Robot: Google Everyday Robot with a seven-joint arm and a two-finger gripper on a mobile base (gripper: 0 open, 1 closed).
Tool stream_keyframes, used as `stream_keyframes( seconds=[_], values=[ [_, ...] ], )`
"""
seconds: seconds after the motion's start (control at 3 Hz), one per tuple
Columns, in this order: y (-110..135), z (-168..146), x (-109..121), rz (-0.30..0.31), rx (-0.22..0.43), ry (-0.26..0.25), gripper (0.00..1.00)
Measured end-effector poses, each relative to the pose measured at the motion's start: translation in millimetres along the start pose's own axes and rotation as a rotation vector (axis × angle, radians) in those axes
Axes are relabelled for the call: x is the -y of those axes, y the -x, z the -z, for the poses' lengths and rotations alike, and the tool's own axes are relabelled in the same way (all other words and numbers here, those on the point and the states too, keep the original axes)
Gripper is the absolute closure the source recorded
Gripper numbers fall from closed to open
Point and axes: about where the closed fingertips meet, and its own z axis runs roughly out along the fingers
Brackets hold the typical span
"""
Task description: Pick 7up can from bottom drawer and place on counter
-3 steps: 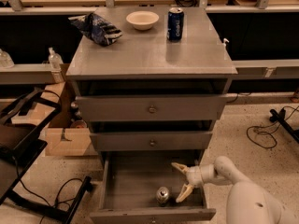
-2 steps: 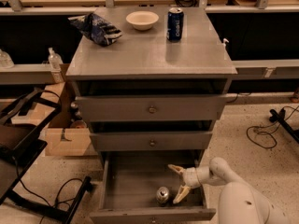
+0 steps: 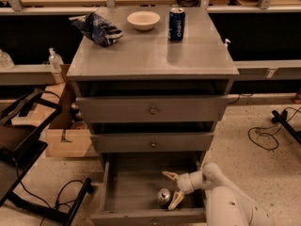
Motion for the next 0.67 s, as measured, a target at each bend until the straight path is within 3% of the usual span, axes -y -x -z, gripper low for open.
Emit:
stream_keyframes(
  seconds=[0.33,0.67],
  values=[
    [-5,-14,-4,-0.002,0.005,0.019,0.18],
    [7,-16,-2,-0.010,0.039,0.017,0.49]
  ],
)
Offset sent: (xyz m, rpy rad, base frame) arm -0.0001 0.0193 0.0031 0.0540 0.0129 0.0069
